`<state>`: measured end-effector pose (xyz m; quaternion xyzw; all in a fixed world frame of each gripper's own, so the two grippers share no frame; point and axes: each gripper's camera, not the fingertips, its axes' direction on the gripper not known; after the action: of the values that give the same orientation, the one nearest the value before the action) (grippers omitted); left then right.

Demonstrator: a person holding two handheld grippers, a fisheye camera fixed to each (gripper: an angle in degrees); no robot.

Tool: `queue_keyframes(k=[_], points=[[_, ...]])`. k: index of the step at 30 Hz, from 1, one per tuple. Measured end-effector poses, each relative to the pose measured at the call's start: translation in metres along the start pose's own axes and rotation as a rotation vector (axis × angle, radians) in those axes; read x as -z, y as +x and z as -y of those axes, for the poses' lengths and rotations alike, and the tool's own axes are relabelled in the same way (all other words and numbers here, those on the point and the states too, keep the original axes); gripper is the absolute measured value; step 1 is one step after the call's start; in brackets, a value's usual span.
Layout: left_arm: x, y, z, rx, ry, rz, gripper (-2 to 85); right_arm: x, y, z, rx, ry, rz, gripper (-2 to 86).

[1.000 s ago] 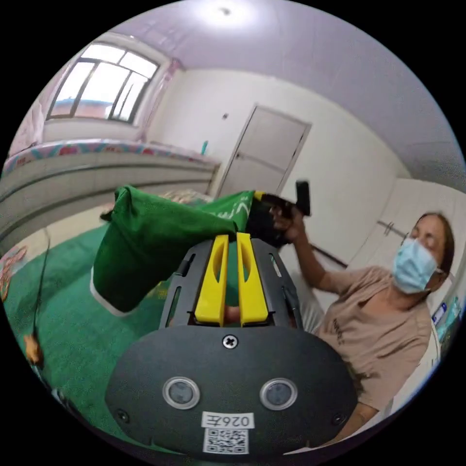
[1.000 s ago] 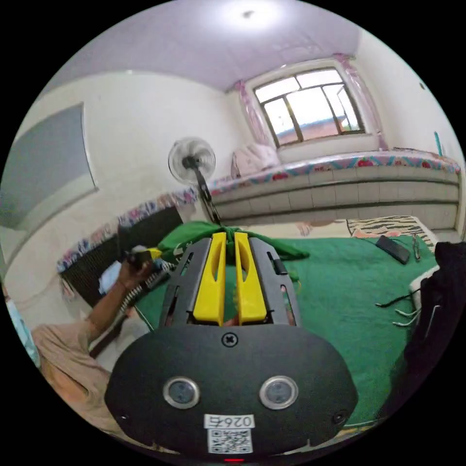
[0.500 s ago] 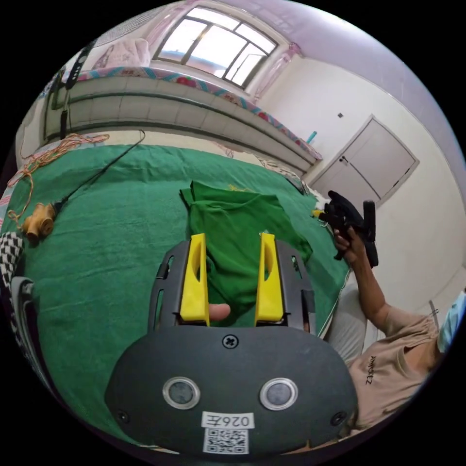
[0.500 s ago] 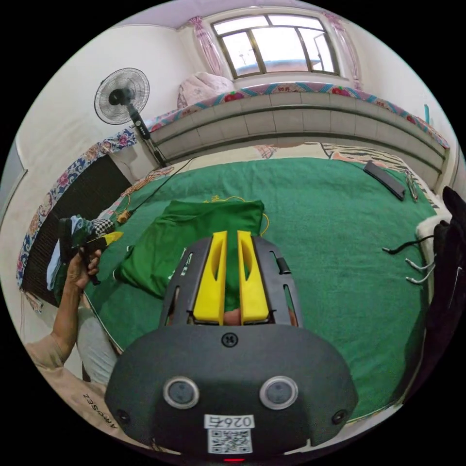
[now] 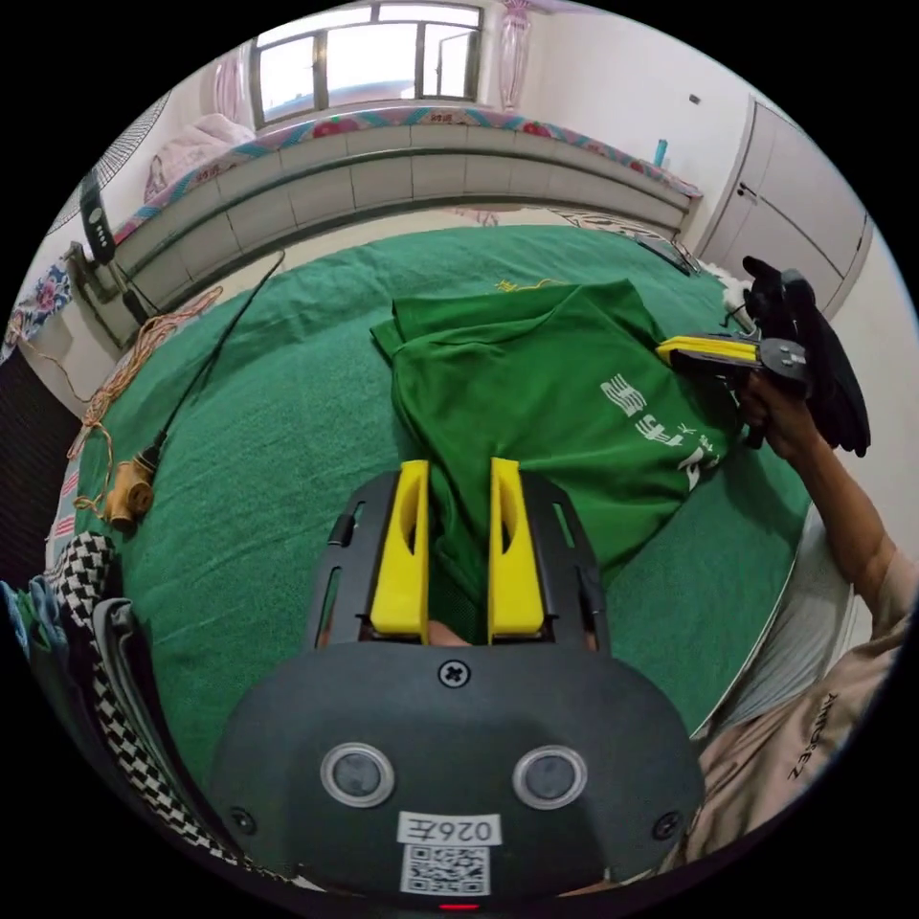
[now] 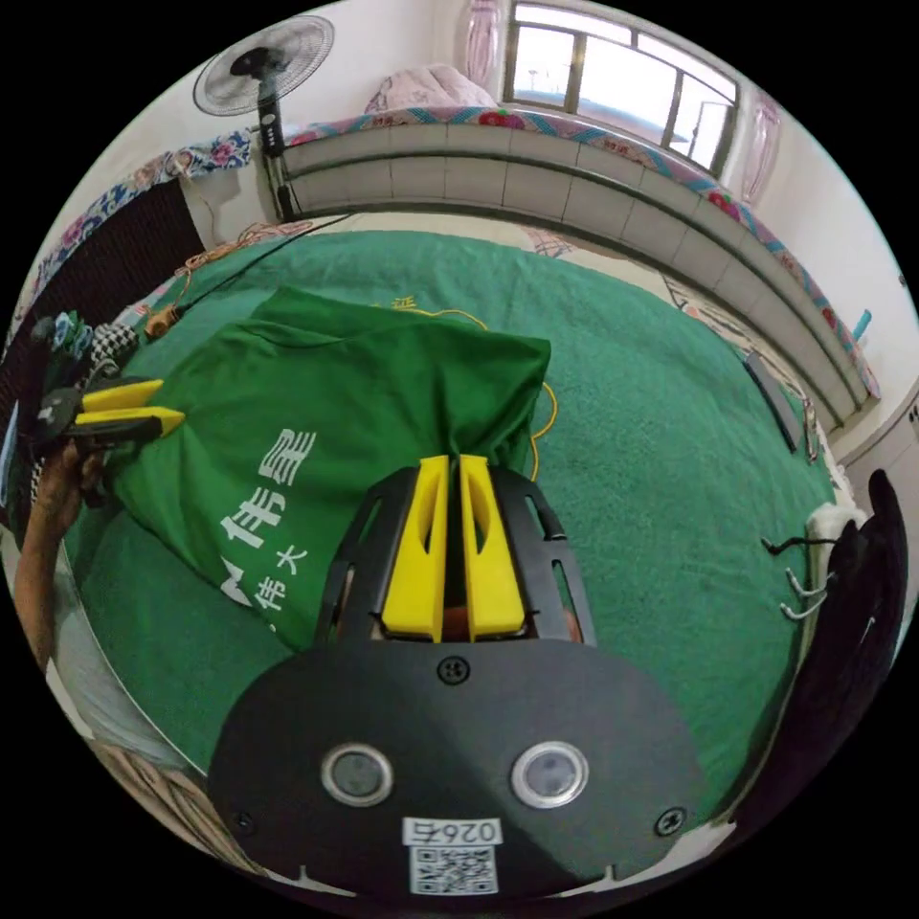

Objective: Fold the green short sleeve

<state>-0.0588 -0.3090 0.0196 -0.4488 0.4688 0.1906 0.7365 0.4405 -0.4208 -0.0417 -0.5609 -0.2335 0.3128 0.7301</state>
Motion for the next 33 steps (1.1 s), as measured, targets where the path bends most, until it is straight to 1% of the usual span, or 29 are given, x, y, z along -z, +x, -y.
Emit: queue_keyframes(k=[3,5,9,12,15,17,19,22,24,28,33], points=[[0.016,-0.012,-0.009,0.021,0.066,-0.035,5.4,0.008,-0.011,0.001,0.024,0.059,-0.042,-1.4],[0.023,-0.021,-0.014,0.030,0.098,-0.081,4.8,0.016,-0.010,0.000,0.012,0.101,-0.026,-1.5],[0.034,-0.040,-0.027,0.058,0.152,-0.146,4.6,0.029,0.006,-0.002,-0.060,0.176,0.126,-1.6],[0.039,-0.054,-0.035,0.096,0.174,-0.209,5.3,0.031,0.021,-0.005,-0.115,0.183,0.249,-1.6],[0.038,-0.071,-0.040,0.162,0.155,-0.242,7.2,0.028,0.036,-0.008,-0.167,0.179,0.399,-1.6],[0.035,-0.079,-0.044,0.177,0.130,-0.276,6.9,0.025,0.045,-0.010,-0.199,0.179,0.498,-1.6],[0.035,-0.087,-0.050,0.206,0.119,-0.282,4.8,0.023,0.054,-0.015,-0.227,0.181,0.601,-1.6],[0.043,-0.099,-0.060,0.227,0.126,-0.306,1.9,0.025,0.059,-0.020,-0.234,0.190,0.639,-1.6],[0.055,-0.105,-0.069,0.215,0.164,-0.339,0.0,0.027,0.060,-0.023,-0.225,0.197,0.656,-1.6],[0.075,-0.107,-0.081,0.178,0.225,-0.348,-0.5,0.032,0.061,-0.029,-0.235,0.217,0.697,-1.6],[0.084,-0.107,-0.092,0.176,0.208,-0.327,-0.7,0.032,0.062,-0.037,-0.255,0.192,0.750,-1.6]])
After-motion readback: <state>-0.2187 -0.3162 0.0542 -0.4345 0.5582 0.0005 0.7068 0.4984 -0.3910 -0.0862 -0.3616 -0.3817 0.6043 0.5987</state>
